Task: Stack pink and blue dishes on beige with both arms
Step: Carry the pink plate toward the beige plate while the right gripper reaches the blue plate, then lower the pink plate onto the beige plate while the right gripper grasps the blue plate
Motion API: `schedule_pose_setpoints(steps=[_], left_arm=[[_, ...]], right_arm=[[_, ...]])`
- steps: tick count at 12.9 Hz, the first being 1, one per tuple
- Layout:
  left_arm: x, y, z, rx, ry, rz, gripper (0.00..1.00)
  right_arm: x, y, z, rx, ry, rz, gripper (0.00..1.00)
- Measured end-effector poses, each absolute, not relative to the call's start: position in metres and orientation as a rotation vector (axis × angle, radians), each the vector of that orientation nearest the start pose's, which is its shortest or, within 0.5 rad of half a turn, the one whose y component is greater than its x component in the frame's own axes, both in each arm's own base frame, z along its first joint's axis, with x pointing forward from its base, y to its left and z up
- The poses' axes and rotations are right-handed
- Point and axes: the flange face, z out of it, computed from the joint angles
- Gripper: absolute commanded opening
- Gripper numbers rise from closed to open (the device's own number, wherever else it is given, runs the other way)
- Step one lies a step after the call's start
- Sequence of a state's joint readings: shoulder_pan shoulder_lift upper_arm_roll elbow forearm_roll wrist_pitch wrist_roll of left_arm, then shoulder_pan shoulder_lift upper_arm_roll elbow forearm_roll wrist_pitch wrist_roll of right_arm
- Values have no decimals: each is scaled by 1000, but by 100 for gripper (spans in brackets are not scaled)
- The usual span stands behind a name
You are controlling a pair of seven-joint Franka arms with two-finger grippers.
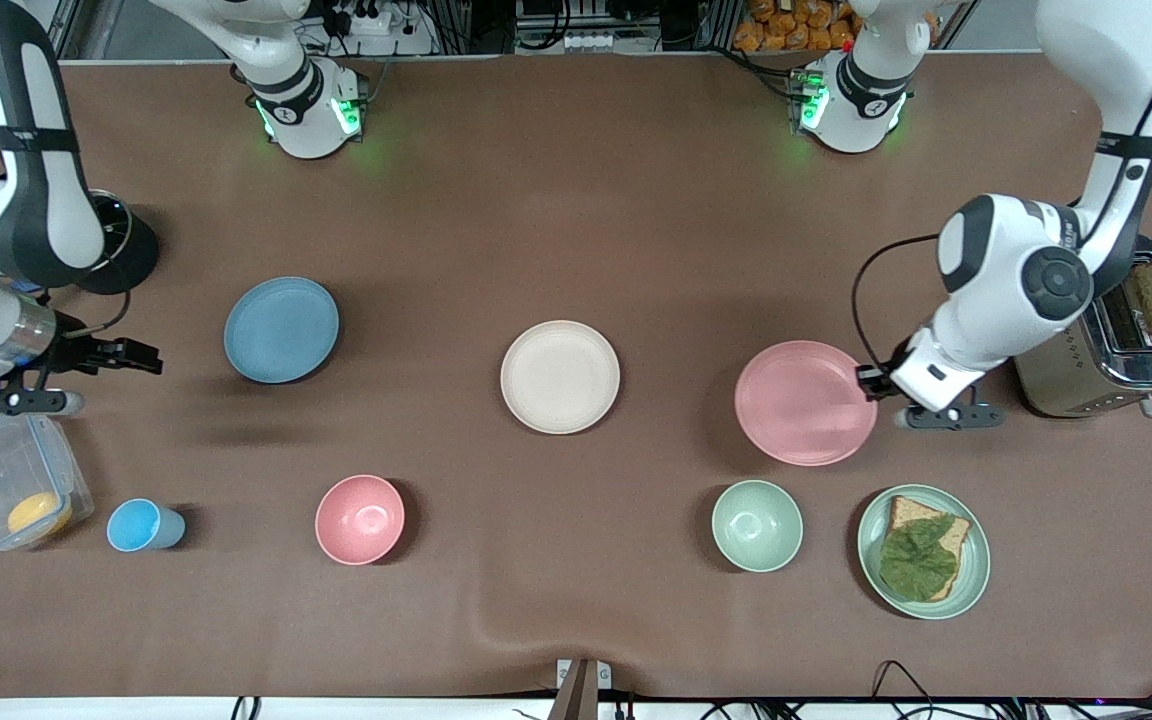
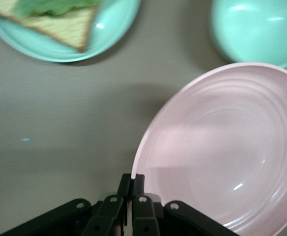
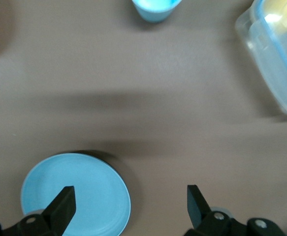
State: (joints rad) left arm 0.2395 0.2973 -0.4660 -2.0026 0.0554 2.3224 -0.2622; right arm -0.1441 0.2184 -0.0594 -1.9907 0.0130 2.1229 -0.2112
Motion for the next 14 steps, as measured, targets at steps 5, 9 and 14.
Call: schedule_pose_setpoints(steps=[5,9,14], left_arm=[[554,-310,354,-3327,-154,-22,0],[522,-406,307,-3340,-283,170,0],[510,-443,243,-3234,-349,182,0]], right_arm=[[554,-126,277,-3053,-137,245,100],[551,-124,233,-2987,-225,305,100],[545,-122,187,-2950,-305,370,100]])
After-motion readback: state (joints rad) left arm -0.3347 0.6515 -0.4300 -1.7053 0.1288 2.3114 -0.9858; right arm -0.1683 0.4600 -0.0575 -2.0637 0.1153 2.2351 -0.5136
